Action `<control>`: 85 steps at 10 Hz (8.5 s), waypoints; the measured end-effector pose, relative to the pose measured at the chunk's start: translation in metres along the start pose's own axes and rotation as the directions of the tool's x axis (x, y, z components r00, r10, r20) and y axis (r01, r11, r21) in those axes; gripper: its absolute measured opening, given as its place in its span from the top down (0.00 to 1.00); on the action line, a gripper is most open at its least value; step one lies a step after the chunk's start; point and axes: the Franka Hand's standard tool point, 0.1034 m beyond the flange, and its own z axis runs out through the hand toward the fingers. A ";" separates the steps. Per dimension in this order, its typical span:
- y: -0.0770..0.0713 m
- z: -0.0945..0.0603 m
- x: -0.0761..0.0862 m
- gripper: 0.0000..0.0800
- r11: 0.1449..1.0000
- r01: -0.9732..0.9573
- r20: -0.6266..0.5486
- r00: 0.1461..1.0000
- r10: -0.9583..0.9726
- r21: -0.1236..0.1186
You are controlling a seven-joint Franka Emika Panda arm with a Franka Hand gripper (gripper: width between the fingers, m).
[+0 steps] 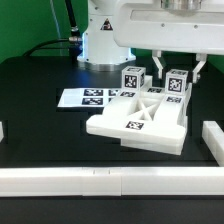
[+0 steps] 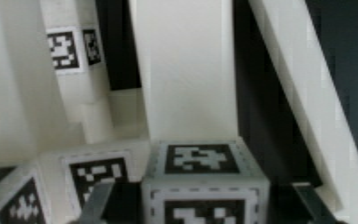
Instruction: Assemble chair
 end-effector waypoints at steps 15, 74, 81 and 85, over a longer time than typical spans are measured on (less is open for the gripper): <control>-0.005 0.000 -0.003 0.64 0.636 -0.771 0.016 0.636 0.771 0.004; -0.012 0.004 -0.010 0.19 0.998 -0.057 0.000 0.998 0.057 -0.006; -0.011 0.004 -0.009 0.19 0.896 0.443 -0.004 0.896 -0.443 -0.026; -0.009 0.006 -0.008 0.46 0.788 0.615 0.004 0.788 -0.615 -0.027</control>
Offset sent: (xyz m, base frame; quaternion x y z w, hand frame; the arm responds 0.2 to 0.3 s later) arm 0.0000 0.0000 0.0000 0.0000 0.0000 0.1938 0.9810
